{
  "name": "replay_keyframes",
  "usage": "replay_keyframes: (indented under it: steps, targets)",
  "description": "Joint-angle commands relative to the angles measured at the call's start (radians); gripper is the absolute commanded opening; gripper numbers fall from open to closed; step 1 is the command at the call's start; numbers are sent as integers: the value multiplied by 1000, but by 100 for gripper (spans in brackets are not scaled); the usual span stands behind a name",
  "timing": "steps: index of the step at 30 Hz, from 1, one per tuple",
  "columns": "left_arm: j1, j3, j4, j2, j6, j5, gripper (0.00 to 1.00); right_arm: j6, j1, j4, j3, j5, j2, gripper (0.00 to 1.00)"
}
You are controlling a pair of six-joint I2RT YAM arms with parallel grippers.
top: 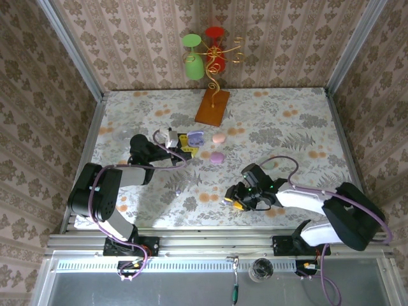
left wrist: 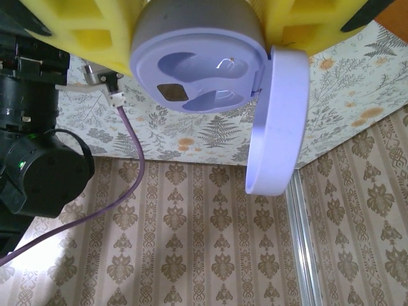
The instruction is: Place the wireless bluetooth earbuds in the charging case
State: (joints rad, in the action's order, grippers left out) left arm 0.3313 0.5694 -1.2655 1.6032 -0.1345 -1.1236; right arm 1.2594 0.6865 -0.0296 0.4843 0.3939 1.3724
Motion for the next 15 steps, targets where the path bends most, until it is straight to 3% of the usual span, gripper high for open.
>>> replay_keyframes:
  steps: [1, 15]
  targets:
    - [-8, 0, -32, -24, 1, -29, 28, 13, 8, 46, 46, 48, 57, 48]
    - [-8, 4, -32, -17, -9, -36, 28, -28, 8, 40, 87, 37, 142, 32]
